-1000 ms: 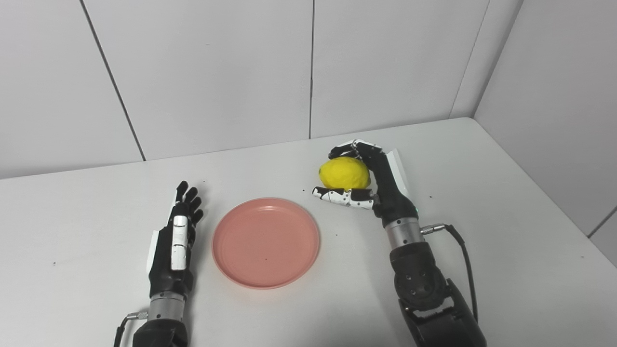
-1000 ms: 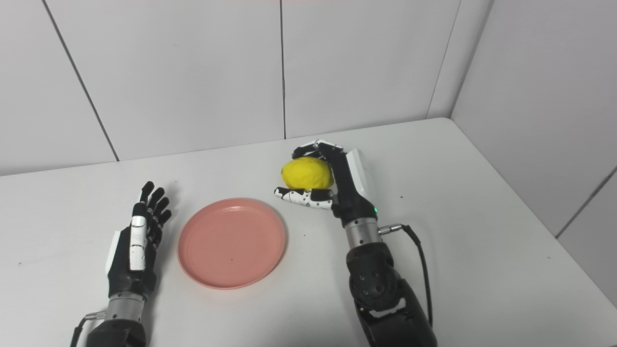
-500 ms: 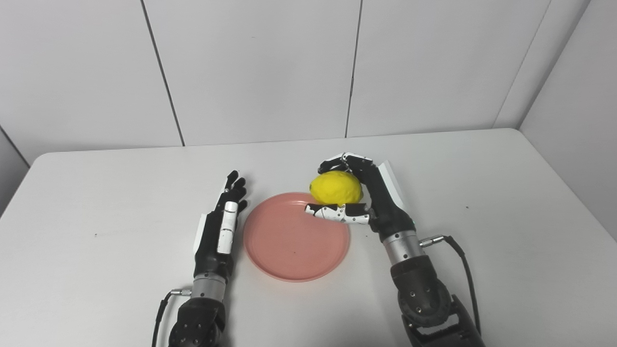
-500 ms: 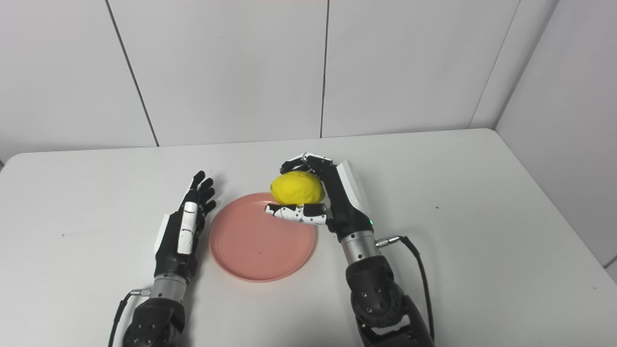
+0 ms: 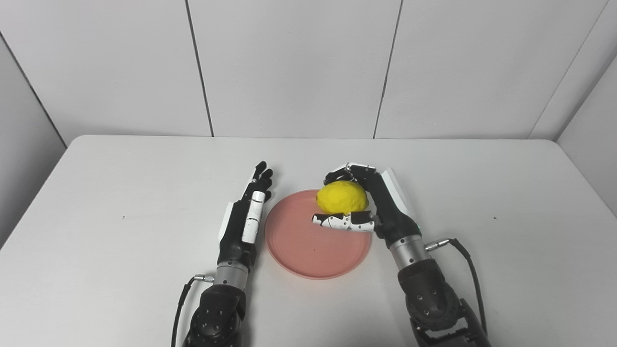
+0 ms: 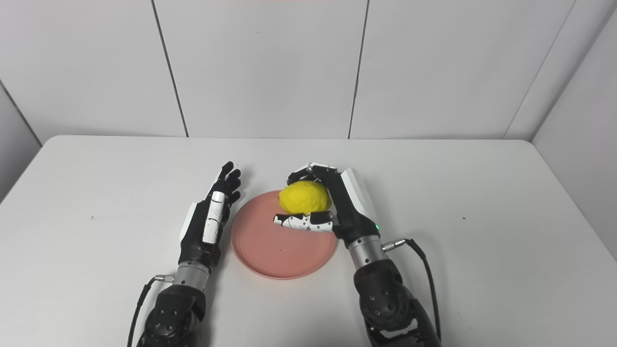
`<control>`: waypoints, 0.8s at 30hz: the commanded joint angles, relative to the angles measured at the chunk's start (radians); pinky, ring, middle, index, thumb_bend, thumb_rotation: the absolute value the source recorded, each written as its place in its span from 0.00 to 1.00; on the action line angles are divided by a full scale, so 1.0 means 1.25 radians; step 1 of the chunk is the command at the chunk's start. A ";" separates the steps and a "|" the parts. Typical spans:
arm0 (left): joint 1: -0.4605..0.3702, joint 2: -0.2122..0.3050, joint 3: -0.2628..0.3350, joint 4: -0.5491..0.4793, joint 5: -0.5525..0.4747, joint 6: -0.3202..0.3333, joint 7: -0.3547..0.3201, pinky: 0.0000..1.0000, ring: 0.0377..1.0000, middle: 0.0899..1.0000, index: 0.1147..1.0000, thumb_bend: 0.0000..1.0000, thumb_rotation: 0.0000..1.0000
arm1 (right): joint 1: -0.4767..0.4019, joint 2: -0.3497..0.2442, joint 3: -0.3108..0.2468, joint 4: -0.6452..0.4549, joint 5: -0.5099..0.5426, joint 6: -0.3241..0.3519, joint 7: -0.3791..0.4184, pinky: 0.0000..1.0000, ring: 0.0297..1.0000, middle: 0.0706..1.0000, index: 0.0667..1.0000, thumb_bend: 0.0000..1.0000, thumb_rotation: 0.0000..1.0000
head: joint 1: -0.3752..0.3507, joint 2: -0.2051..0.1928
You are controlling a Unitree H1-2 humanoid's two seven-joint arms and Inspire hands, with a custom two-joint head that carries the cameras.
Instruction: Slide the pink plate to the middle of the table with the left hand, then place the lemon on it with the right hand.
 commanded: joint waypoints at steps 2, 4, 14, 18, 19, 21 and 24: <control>-0.019 -0.008 -0.004 -0.020 0.012 -0.007 0.010 0.96 0.96 0.95 0.93 0.63 1.00 | -0.039 0.004 0.008 0.006 -0.020 -0.050 -0.010 0.43 0.43 0.46 0.46 0.52 0.00 | 0.002 0.001; -0.020 -0.008 -0.003 -0.018 0.013 -0.011 0.009 0.95 0.95 0.94 0.93 0.63 1.00 | -0.043 0.005 0.014 0.019 -0.027 -0.052 -0.008 0.43 0.42 0.46 0.46 0.52 0.00 | -0.001 0.002; -0.026 -0.009 0.008 -0.011 0.002 -0.013 0.009 0.96 0.96 0.94 0.92 0.64 1.00 | -0.076 -0.002 0.064 0.074 -0.098 -0.030 0.006 0.45 0.43 0.46 0.47 0.52 0.00 | -0.017 0.005; -0.027 -0.008 0.010 -0.014 0.002 -0.007 0.011 0.96 0.96 0.94 0.92 0.64 1.00 | -0.081 -0.005 0.074 0.100 -0.114 -0.042 -0.001 0.45 0.44 0.45 0.46 0.52 0.00 | -0.018 0.009; -0.028 -0.008 0.011 -0.014 0.000 -0.007 0.011 0.96 0.96 0.94 0.92 0.64 1.00 | -0.082 -0.005 0.075 0.109 -0.116 -0.049 -0.007 0.45 0.44 0.45 0.46 0.52 0.00 | -0.018 0.009; -0.031 -0.006 0.013 -0.011 -0.003 -0.009 0.010 0.95 0.96 0.94 0.92 0.64 1.00 | -0.083 -0.004 0.076 0.124 -0.120 -0.059 -0.016 0.44 0.44 0.44 0.47 0.52 0.00 | -0.020 0.010; -0.034 -0.004 0.016 -0.008 -0.006 -0.008 0.008 0.96 0.96 0.94 0.92 0.66 1.00 | -0.084 -0.006 0.079 0.139 -0.130 -0.069 -0.023 0.44 0.43 0.43 0.48 0.52 0.00 | -0.019 0.011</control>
